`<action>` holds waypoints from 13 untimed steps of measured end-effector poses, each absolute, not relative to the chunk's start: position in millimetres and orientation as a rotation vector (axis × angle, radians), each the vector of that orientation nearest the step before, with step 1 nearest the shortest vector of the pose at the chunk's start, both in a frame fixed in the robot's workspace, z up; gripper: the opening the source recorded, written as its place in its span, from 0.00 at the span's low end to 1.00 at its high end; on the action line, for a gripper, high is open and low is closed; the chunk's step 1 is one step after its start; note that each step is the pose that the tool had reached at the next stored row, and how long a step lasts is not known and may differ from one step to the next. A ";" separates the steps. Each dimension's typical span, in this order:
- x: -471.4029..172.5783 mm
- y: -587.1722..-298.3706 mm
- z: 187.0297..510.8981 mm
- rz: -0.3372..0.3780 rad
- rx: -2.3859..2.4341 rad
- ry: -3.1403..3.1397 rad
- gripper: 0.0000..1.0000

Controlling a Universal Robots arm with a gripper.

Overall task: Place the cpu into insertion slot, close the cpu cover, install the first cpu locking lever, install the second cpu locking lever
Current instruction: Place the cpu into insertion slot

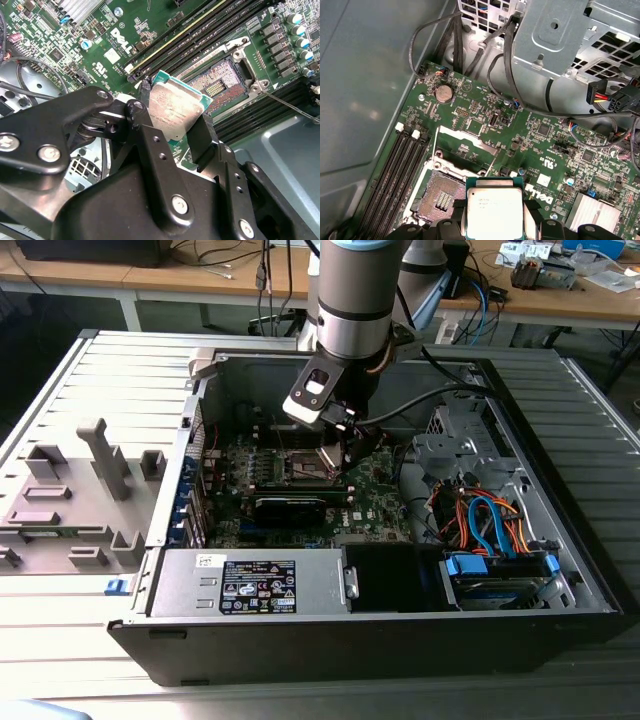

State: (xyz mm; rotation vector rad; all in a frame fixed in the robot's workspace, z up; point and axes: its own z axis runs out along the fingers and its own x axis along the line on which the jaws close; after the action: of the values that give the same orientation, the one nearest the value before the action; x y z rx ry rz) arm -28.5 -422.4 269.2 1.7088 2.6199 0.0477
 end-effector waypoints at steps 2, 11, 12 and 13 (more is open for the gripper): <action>-28.6 -422.4 269.2 0.048 1.710 2.619 0.55; -28.5 -422.4 269.2 0.048 1.716 2.615 0.55; -28.5 -422.4 269.2 0.048 1.716 2.615 0.55; -28.5 -422.4 269.2 0.048 1.717 2.614 0.55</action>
State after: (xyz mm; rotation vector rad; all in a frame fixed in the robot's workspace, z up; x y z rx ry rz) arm -28.5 -422.4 269.2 1.7170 2.6143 0.0476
